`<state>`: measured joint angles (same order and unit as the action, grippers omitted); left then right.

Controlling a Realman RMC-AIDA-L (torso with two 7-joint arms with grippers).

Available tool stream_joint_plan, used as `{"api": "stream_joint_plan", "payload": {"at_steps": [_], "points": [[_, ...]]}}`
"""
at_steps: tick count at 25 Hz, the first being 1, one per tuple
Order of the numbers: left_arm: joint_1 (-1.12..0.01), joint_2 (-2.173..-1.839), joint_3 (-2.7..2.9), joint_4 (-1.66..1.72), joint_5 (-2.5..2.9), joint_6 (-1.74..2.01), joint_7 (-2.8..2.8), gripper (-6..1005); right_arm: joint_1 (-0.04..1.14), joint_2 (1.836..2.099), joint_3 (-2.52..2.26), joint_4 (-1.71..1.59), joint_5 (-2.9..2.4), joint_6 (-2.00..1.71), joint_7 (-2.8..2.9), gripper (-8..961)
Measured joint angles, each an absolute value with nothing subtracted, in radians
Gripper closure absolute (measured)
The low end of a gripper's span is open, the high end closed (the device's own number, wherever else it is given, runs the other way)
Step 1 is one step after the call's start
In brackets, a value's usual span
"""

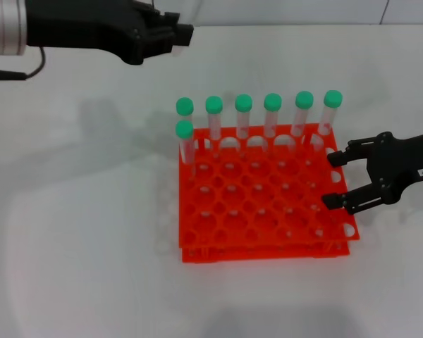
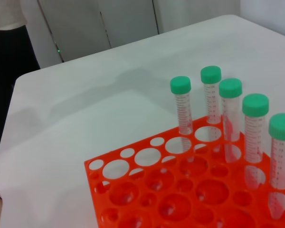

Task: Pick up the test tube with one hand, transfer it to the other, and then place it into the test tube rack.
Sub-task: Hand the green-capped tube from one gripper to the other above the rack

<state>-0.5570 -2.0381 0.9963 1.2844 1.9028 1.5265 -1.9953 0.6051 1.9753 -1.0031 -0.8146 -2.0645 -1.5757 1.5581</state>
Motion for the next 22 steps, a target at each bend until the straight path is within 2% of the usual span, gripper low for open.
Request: {"api": "stream_joint_plan", "payload": {"at_steps": [4, 7, 15, 22], "points": [[-0.635, -1.986, 0.996, 1.044, 1.849, 1.555, -1.915, 830, 0.608, 1.976, -1.003, -0.815, -2.064, -1.577, 1.559, 107], [-0.676, -1.967, 0.996, 0.933, 1.853, 1.567, -1.867, 830, 0.611, 1.976, -1.004, -0.815, -2.053, -1.58, 1.559, 108], [-0.734, -1.968, 1.003, 0.855, 1.944, 1.571, -1.837, 829, 0.605, 1.99, -1.002, -0.859, -2.027, -1.622, 1.556, 108], [-0.803, -1.97, 1.006, 0.779, 2.037, 1.576, -1.834, 829, 0.601, 1.992, -1.0, -0.867, -2.022, -1.627, 1.558, 108]]}}
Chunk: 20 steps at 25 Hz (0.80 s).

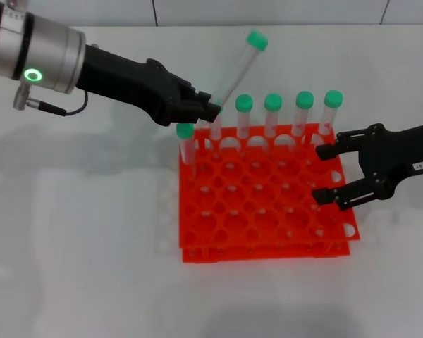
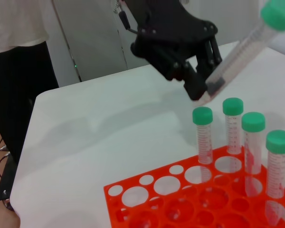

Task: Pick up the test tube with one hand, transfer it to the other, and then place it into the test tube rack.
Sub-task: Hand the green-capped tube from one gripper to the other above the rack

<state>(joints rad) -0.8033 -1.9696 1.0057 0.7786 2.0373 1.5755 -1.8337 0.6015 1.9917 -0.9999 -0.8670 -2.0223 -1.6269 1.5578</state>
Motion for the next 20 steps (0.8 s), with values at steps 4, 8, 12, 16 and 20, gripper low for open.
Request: {"api": "stream_joint_plan", "payload": {"at_steps": [4, 8, 12, 16, 20], "points": [[-0.812, -1.981, 1.006, 0.774, 2.075, 1.565, -1.819, 829, 0.603, 1.987, -0.999, -0.868, -1.989, -1.628, 1.565, 108], [-0.815, -1.993, 1.007, 0.774, 2.087, 1.563, -1.8, 829, 0.606, 1.967, -0.998, -0.874, -1.915, -1.638, 1.621, 108], [-0.821, -2.003, 1.008, 0.773, 2.108, 1.544, -1.786, 829, 0.606, 1.955, -0.968, -0.889, -1.861, -1.675, 1.671, 108], [-0.821, -2.017, 1.009, 0.773, 2.128, 1.526, -1.746, 829, 0.608, 1.959, -0.915, -0.891, -1.855, -1.694, 1.709, 108], [-0.815, -2.025, 1.009, 0.772, 2.131, 1.506, -1.7, 829, 0.609, 1.963, -0.897, -0.886, -1.855, -1.693, 1.716, 109]]}}
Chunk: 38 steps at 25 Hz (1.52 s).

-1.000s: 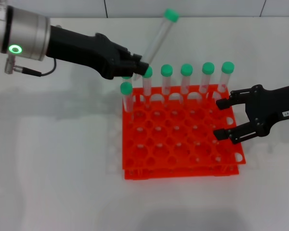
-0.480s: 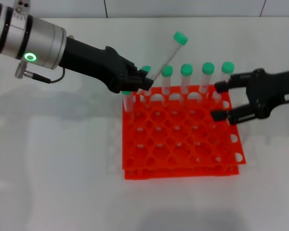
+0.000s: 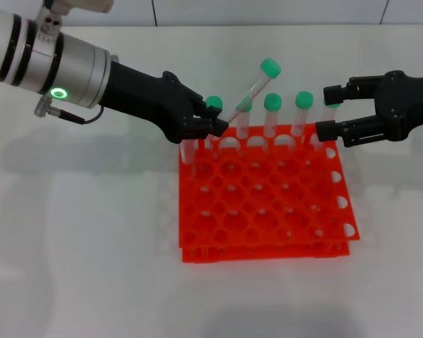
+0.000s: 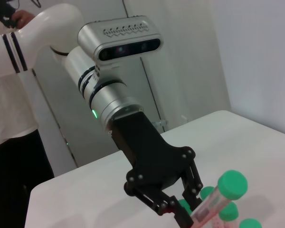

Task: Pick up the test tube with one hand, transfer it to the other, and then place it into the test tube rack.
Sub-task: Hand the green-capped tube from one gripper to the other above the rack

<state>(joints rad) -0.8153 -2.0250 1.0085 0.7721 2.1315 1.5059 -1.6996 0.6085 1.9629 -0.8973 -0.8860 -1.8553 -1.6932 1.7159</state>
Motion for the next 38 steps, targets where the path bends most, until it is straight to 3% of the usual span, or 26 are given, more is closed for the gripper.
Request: {"api": "stream_joint_plan", "payload": {"at_steps": [18, 38], "points": [[-0.801, -2.035, 0.997, 0.695, 2.012, 1.485, -1.494, 829, 0.573, 2.009, -0.893, -0.879, -1.852, -1.599, 1.71, 110], [-0.775, -2.048, 0.997, 0.693, 2.008, 1.486, -1.473, 830, 0.534, 2.011, -0.893, -0.767, -1.65, -1.583, 1.662, 111]]}}
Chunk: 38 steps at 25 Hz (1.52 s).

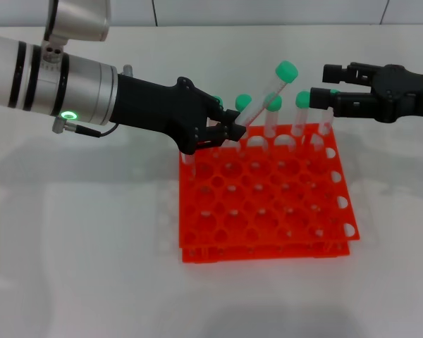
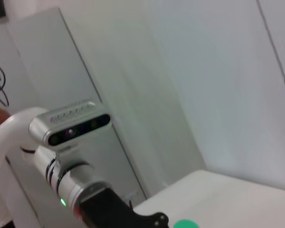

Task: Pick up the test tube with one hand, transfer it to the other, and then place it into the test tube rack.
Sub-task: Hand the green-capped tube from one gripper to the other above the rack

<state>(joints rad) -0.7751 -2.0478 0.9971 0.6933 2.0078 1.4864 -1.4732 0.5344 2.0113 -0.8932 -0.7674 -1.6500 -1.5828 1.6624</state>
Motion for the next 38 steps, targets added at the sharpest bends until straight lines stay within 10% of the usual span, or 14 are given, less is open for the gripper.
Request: {"api": "stream_joint_plan", "payload": {"at_steps": [38], "points": [[-0.772, -2.051, 0.997, 0.693, 1.997, 1.473, -1.456, 829, 0.51, 2.026, -1.256, -0.558, -1.136, -1.382, 1.318, 129]]}}
